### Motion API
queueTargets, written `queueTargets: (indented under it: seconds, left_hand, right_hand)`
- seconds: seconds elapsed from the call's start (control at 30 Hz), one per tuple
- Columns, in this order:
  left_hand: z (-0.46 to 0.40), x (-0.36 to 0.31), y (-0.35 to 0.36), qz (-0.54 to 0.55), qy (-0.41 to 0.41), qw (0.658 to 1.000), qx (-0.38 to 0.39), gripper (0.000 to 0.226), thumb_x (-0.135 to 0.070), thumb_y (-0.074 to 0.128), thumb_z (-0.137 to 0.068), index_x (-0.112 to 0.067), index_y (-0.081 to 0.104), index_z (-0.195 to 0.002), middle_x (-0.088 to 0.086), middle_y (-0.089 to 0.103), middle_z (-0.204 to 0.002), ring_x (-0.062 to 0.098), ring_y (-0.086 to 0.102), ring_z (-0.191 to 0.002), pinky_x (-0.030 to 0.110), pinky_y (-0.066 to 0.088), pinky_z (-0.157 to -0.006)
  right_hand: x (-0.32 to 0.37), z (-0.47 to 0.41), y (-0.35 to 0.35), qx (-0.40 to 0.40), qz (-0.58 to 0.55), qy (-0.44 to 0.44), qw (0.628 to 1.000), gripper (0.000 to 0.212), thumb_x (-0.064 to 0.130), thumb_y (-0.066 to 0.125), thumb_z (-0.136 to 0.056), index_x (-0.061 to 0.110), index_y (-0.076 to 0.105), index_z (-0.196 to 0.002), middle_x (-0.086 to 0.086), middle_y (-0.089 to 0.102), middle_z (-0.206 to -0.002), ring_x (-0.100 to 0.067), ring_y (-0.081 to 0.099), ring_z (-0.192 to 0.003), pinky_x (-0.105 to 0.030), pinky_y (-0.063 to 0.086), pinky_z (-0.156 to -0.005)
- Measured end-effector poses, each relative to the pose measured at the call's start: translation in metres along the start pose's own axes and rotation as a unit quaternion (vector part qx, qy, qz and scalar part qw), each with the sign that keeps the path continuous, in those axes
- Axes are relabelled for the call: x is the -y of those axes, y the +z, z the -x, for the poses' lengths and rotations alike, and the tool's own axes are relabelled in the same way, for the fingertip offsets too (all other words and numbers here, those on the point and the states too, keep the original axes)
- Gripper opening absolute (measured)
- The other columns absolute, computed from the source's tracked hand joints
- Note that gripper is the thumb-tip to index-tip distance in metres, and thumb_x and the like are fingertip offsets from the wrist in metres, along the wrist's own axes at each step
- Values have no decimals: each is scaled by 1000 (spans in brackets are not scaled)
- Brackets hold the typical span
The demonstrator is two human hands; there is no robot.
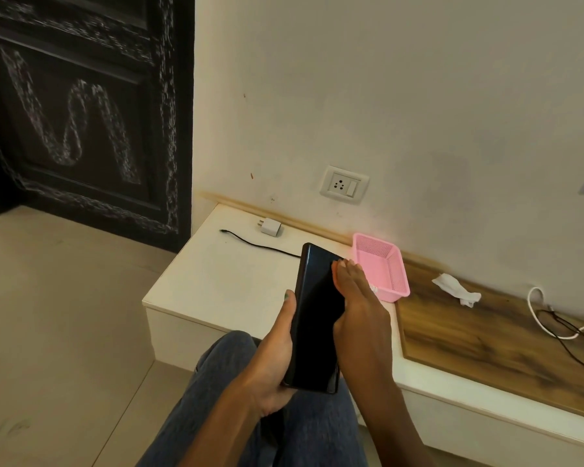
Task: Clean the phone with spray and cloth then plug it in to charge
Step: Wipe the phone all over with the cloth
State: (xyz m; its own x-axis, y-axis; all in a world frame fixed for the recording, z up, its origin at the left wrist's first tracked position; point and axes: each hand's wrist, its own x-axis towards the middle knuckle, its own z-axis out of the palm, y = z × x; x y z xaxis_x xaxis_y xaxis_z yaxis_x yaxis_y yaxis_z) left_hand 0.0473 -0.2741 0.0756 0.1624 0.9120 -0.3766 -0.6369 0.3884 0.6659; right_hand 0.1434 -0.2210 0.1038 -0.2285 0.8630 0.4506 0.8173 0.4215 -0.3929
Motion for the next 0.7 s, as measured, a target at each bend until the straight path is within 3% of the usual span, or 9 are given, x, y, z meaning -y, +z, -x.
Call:
queueTargets:
  seconds: [0.1,0.23,0.33,0.5,0.57,0.6,0.63,0.67,0.7]
  left_hand:
    - [2,0,3,4,0,1000,10,53,-68,33,-82,-35,60,-114,0,69,-117,18,64,-111,32,51,-92]
    - [4,0,6,23,11,999,30,50,-61,32,-86,-31,59,-116,-2,71,-112,14,66,-106,29,52,-90]
    - [5,-2,6,19,11,999,35,54,-62,31,-87,-32,57,-123,1,69,-118,17,64,-110,30,52,-90]
    - [5,0,5,28,7,999,36,59,-65,33,-83,-32,56,-126,2,66,-123,20,62,-115,35,49,-97]
    - [6,-1,4,30,14,999,35,57,-67,31,-84,-35,58,-123,-1,67,-122,17,63,-112,35,51,-93]
    - [7,-2,3,31,18,999,35,56,-67,28,-85,-36,59,-120,-4,68,-121,15,64,-111,33,51,-91]
    - [7,-3,2,31,21,999,34,57,-68,25,-86,-37,60,-118,-6,68,-120,13,64,-111,32,51,-89]
    - [8,-4,2,31,21,999,33,60,-70,22,-85,-37,61,-117,-6,67,-121,13,63,-113,32,50,-90]
    - [9,-5,2,29,22,999,32,64,-73,21,-83,-37,62,-116,-6,67,-123,14,61,-115,33,49,-93]
  right_hand:
    - [20,-3,-4,33,-11,-32,999,65,-17,47,-79,10,41,-138,-8,36,-147,-24,29,-138,-28,11,-108]
    - [37,-6,-5,50,-18,-81,995,56,0,34,-84,13,43,-137,-6,36,-148,-18,26,-139,-21,1,-106]
    - [33,-6,-4,66,-10,-89,994,62,-10,39,-85,18,39,-140,1,30,-150,-13,20,-141,-12,-4,-104]
    - [19,3,0,54,-16,-79,995,62,-2,32,-83,22,39,-140,11,24,-148,-6,18,-139,-15,2,-110]
    - [16,14,8,101,-17,-86,991,62,2,35,-85,25,31,-143,15,15,-149,-7,14,-142,-29,12,-117]
    - [24,25,15,137,53,-71,987,59,5,39,-88,22,29,-144,7,15,-153,-14,14,-143,-36,15,-118]
    - [32,34,18,210,140,-43,967,53,13,41,-91,14,31,-143,-10,23,-153,-27,16,-142,-44,13,-117]
    - [35,30,26,277,346,6,896,54,25,41,-93,4,34,-141,-27,31,-146,-43,19,-136,-54,9,-113]
    - [40,26,36,332,543,15,772,60,36,37,-93,-4,36,-138,-37,36,-138,-54,20,-128,-65,4,-105]
